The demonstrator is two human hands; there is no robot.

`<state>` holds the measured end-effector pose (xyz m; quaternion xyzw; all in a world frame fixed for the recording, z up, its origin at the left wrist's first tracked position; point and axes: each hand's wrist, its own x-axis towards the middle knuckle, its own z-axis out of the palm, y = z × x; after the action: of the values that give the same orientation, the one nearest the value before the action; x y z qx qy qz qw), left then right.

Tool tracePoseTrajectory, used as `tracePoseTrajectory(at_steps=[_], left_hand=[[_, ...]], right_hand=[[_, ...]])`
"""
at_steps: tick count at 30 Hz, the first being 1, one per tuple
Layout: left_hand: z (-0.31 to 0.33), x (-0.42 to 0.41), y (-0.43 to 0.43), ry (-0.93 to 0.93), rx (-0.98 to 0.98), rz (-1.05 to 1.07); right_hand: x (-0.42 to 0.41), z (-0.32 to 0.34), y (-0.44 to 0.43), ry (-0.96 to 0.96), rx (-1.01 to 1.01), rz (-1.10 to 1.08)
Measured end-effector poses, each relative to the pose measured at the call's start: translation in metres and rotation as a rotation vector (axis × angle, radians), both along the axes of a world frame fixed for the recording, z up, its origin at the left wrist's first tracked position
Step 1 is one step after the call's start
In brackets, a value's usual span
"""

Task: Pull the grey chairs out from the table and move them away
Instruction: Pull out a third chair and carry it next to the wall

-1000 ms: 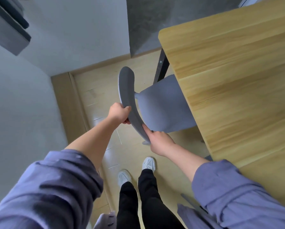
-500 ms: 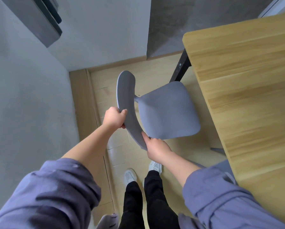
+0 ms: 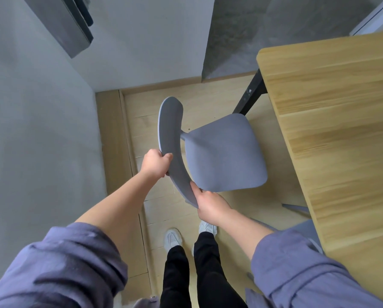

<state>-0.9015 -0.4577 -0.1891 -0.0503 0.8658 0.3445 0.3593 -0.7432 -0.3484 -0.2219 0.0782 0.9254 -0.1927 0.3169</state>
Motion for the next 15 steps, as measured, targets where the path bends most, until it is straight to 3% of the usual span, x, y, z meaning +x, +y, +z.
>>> tracePoseTrajectory(at_steps=[15], left_hand=[[-0.002, -0.023, -0.091, 0.038, 0.01, 0.129]], right_hand=[[-0.026, 0.001, -0.081, 0.015, -0.038, 0.143]])
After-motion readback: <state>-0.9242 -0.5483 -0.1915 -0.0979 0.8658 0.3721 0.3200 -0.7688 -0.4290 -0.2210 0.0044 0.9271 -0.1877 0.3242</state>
